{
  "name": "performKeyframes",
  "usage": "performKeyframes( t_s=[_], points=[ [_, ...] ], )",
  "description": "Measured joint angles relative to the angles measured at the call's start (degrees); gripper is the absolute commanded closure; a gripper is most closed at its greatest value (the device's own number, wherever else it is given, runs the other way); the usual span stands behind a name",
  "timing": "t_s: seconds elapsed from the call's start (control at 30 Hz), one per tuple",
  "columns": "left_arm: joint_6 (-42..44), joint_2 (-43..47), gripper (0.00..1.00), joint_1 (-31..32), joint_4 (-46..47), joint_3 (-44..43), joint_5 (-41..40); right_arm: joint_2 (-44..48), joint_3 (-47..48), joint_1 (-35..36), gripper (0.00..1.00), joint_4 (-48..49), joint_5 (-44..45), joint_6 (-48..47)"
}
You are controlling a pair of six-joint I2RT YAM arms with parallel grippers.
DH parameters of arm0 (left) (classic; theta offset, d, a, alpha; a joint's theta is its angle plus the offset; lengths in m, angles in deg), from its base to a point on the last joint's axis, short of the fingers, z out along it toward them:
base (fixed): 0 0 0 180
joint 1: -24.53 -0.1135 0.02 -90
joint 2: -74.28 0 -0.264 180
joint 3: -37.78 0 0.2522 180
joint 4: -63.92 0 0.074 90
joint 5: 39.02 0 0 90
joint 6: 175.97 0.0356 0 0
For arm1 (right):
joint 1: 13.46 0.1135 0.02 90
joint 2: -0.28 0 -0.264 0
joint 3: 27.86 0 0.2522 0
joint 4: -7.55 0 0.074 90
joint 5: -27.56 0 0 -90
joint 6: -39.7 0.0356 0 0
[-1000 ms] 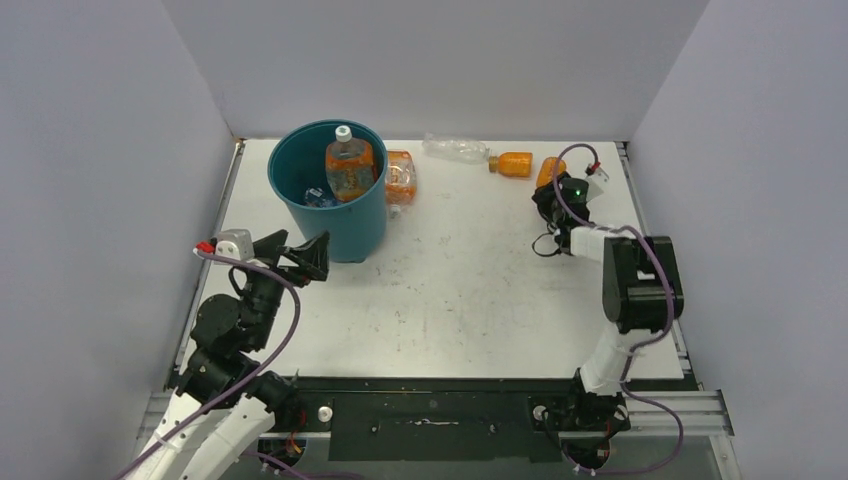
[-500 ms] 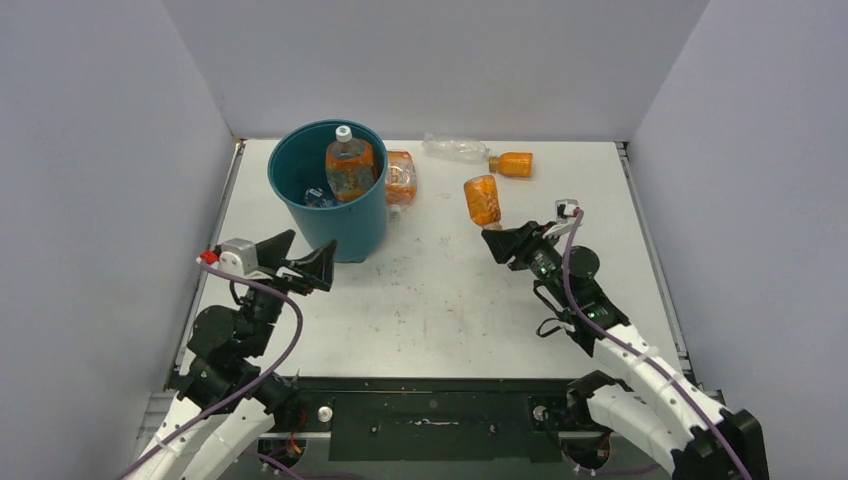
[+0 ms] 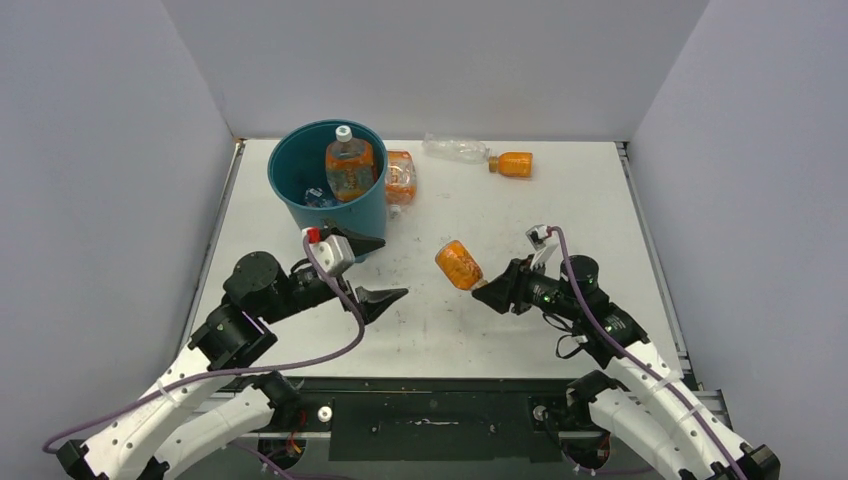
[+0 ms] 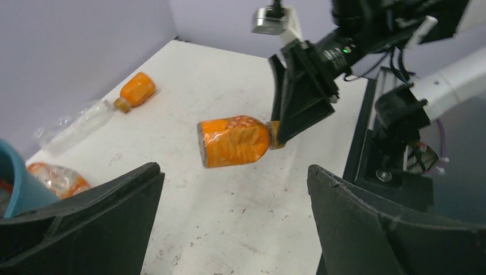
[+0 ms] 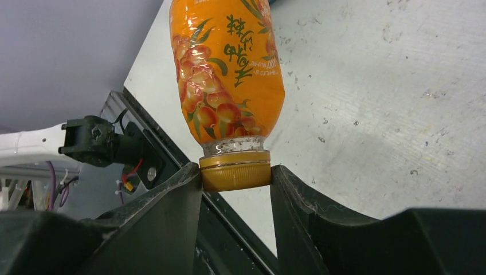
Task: Put the plastic bottles in the bin
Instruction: Place the plastic bottle in the trash bin.
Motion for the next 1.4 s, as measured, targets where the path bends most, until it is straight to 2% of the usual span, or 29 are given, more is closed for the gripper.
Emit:
performKeyframes(
  t_s=[0.07, 0.27, 0.47, 0.6, 0.93, 1.1, 1.33, 1.4],
  points=[
    [4.66, -0.66, 0.04, 2.91, -1.95, -1.90, 1.29, -0.70, 1.51, 0.02, 0.94, -3.37, -0.92, -0.59],
    [19.58, -6.69, 0.04, 11.50, -11.23, -7.67, 1.77, -3.26, 9.01, 0.48, 0.95, -12.74, -1.40, -3.69],
    [33.92, -18.86, 0.04, 21.33, -17.68, -9.86, -6.21, -3.76, 12.94, 2.64, 0.95, -18.36, -3.28, -6.10],
    [39.91, -24.26, 0.04, 23.41, -19.58, -9.86, -10.84, -4.81, 15.21, 4.26, 0.95, -21.57, -3.67, -8.00],
    [46.75, -23.56, 0.04, 25.27, -15.08, -9.68, -19.19, -5.68, 15.98, 7.06, 0.95, -26.95, -2.10, -10.47],
    [47.39, -20.92, 0.04, 25.64, -12.24, -8.85, -20.22, -6.14, 16.26, 7.17, 0.95, -27.12, -2.69, -10.47],
    [47.06, -23.17, 0.00, 25.68, -11.89, -8.17, -19.50, -6.75, 18.91, 8.31, 0.95, -26.36, -5.01, -10.25],
    [46.84, -23.58, 0.12, 25.68, -11.61, -7.45, -19.21, -6.78, 19.43, 8.81, 0.95, -26.29, -5.38, -10.23]
  ],
)
